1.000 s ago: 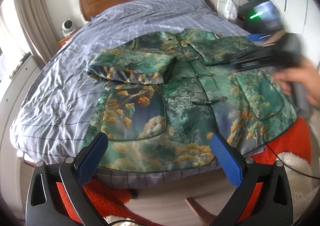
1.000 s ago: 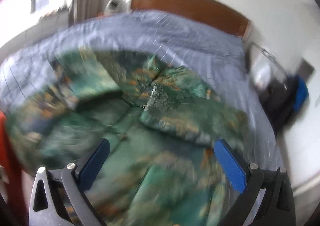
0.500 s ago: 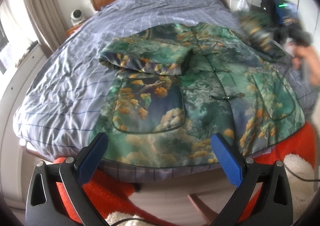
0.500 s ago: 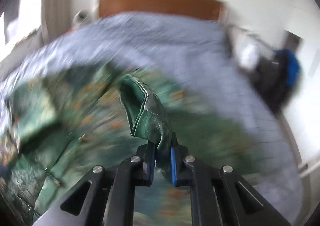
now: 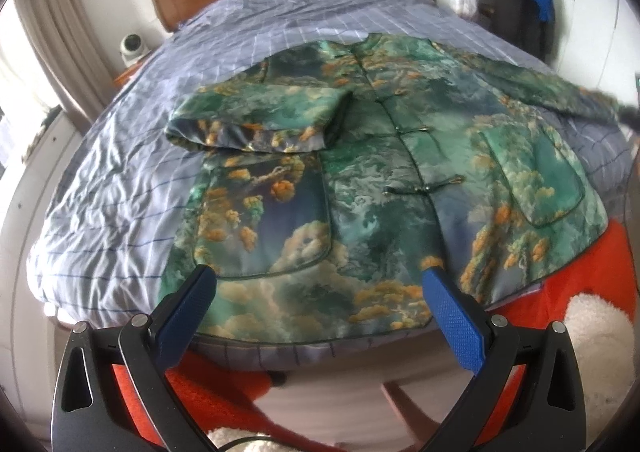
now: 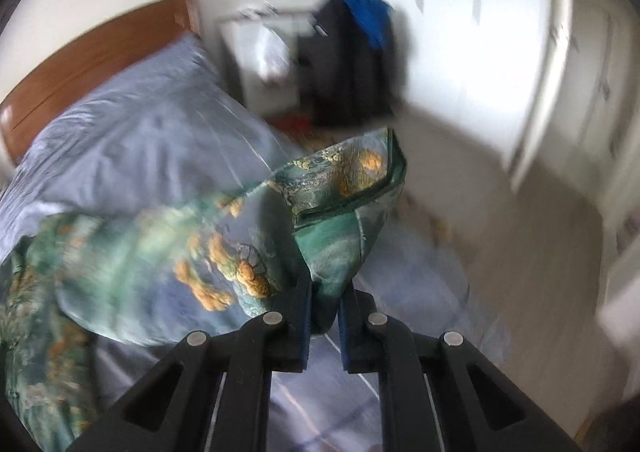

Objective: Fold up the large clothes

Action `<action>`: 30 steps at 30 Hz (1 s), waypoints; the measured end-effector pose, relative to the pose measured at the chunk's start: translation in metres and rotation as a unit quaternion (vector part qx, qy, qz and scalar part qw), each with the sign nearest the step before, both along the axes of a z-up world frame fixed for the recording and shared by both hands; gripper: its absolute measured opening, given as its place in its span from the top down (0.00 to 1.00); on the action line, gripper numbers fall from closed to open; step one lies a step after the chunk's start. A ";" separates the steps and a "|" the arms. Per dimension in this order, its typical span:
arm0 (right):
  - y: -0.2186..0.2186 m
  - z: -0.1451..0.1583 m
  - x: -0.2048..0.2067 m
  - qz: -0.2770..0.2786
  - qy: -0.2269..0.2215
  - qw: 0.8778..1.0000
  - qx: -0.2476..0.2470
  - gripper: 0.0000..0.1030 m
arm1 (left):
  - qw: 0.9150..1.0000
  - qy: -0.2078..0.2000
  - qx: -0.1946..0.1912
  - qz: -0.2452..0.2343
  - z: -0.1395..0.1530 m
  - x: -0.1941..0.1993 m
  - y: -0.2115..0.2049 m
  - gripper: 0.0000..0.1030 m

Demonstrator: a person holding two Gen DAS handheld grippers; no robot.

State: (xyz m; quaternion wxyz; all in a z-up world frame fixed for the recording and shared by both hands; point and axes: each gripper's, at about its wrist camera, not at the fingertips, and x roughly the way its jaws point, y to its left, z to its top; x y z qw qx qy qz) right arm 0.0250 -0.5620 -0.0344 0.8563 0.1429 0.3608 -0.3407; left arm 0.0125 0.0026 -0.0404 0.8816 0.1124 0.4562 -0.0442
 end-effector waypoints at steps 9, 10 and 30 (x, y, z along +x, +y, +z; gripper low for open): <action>-0.030 -0.040 -0.032 -0.037 -0.023 0.996 0.074 0.62 | 0.998 -0.005 0.016 0.057 0.004 0.028 0.031 0.00; -0.035 -0.037 -0.039 -0.052 -0.027 0.995 0.080 0.58 | 0.998 -0.013 0.023 0.062 0.006 0.033 0.035 0.00; 0.085 -0.021 -0.041 0.079 -0.054 0.992 0.083 0.46 | 0.980 0.042 0.148 -0.127 -0.089 0.204 -0.047 0.00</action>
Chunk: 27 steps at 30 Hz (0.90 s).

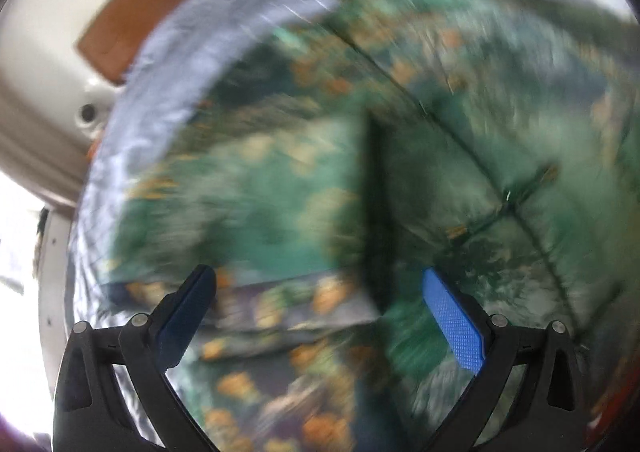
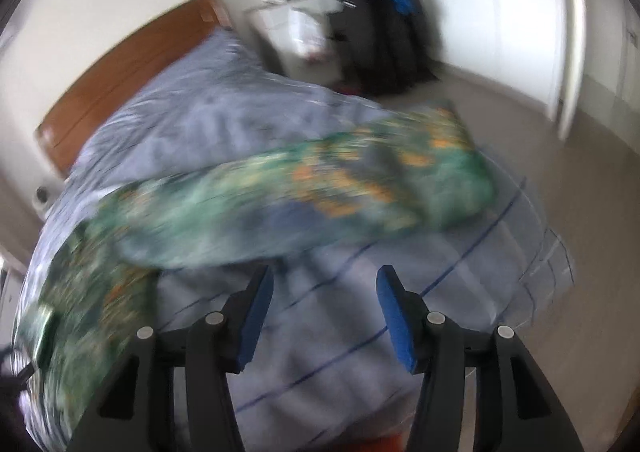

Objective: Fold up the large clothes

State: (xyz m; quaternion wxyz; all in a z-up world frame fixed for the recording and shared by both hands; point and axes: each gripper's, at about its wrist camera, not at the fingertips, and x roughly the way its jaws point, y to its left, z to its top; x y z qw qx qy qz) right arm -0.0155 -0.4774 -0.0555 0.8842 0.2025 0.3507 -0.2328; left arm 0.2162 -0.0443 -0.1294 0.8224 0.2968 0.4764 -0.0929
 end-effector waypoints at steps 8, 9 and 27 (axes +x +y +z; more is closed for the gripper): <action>0.121 0.015 -0.023 0.102 -0.025 0.992 -0.076 0.40 | 0.977 -0.057 -0.139 0.149 0.060 0.013 0.091 0.87; 0.133 0.013 -0.024 0.109 -0.025 0.991 -0.079 0.40 | 0.970 -0.069 -0.159 0.169 0.075 0.012 0.111 0.87; 0.193 -0.007 -0.001 0.177 -0.001 0.984 -0.034 0.40 | 0.800 -0.105 -0.188 0.559 0.012 -0.014 0.464 0.91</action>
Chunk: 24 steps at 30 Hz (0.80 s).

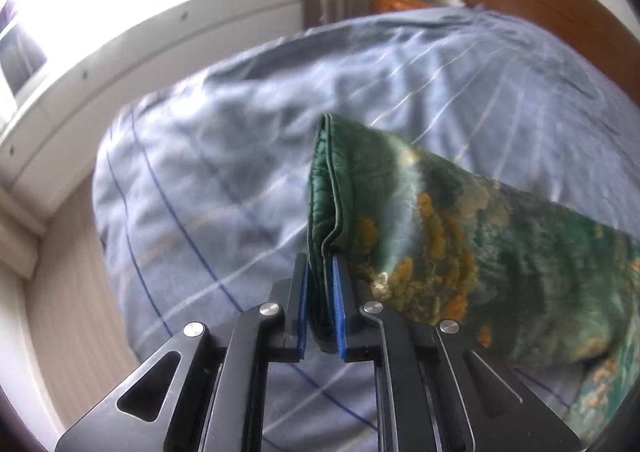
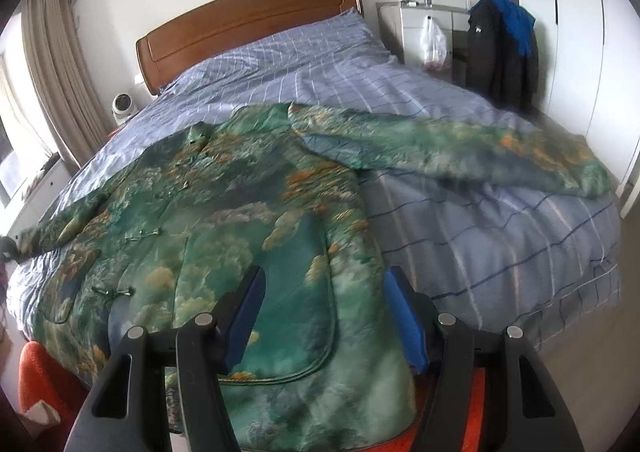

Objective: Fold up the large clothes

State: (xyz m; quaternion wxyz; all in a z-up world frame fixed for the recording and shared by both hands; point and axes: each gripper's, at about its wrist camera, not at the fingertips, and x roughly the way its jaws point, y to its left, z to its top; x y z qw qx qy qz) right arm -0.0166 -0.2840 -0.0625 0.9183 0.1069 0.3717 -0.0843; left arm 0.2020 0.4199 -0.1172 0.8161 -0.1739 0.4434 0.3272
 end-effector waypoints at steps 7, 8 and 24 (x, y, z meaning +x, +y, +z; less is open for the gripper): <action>-0.027 0.003 -0.007 -0.026 0.019 0.999 0.030 0.40 | 0.998 0.032 0.039 0.040 -0.003 -0.027 0.009 0.47; -0.034 0.003 -0.008 -0.031 0.022 0.999 0.034 0.36 | 0.998 0.024 0.044 0.037 0.005 -0.036 0.004 0.25; -0.056 -0.053 0.030 0.115 0.149 0.963 0.191 0.26 | 0.895 0.047 -0.091 -0.434 -0.016 -0.083 -0.244 0.12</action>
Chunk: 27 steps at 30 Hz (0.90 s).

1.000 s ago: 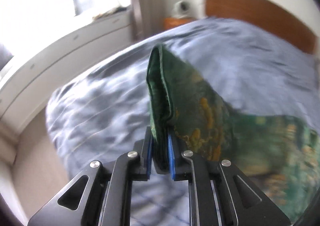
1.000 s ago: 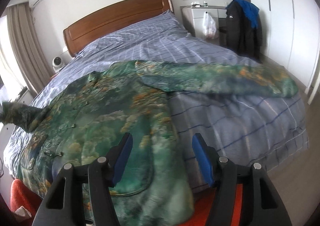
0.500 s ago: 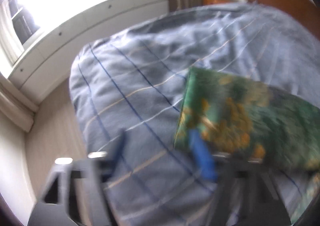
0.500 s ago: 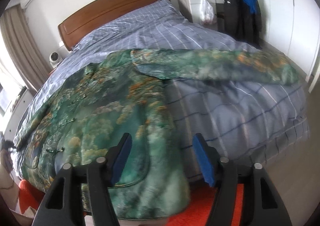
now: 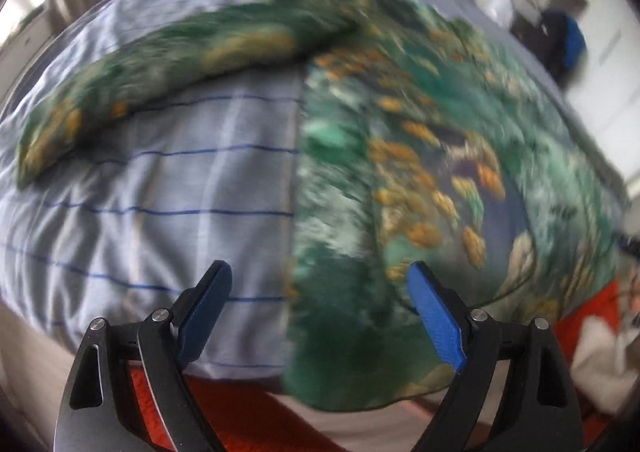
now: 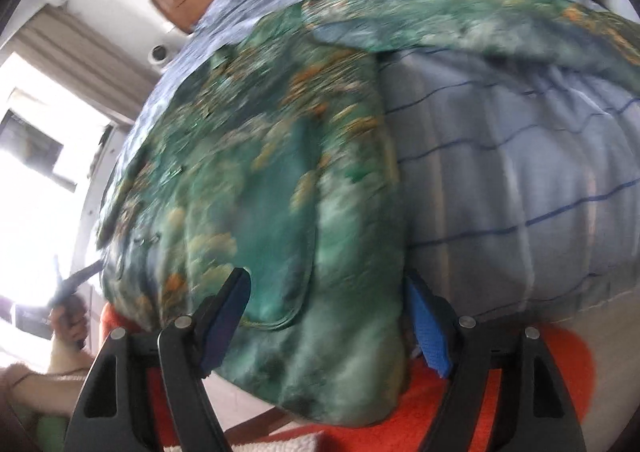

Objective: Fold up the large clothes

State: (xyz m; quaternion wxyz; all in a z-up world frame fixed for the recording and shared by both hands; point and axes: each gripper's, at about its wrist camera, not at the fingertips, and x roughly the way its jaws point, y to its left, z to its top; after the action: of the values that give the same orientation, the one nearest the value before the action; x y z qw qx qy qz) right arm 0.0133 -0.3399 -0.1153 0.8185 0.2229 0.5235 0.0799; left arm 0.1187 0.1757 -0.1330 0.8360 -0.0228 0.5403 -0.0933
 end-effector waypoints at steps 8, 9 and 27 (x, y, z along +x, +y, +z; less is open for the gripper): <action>0.004 0.005 0.001 0.015 0.004 0.999 -0.045 0.78 | 0.999 0.023 -0.013 -0.037 -0.010 -0.013 -0.019 0.67; 0.005 0.007 0.001 0.016 0.003 0.999 -0.050 0.79 | 0.999 0.022 -0.013 -0.042 -0.008 -0.015 -0.023 0.72; -0.013 -0.001 -0.011 -0.039 0.010 0.998 -0.044 0.52 | 0.998 -0.039 -0.029 0.029 0.013 -0.032 0.007 0.24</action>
State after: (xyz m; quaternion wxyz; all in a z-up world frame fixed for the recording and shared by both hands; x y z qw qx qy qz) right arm 0.0026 -0.3525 -0.1164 0.8248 0.2079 0.5253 0.0226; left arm 0.0862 0.1824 -0.1200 0.8580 -0.0590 0.5031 -0.0852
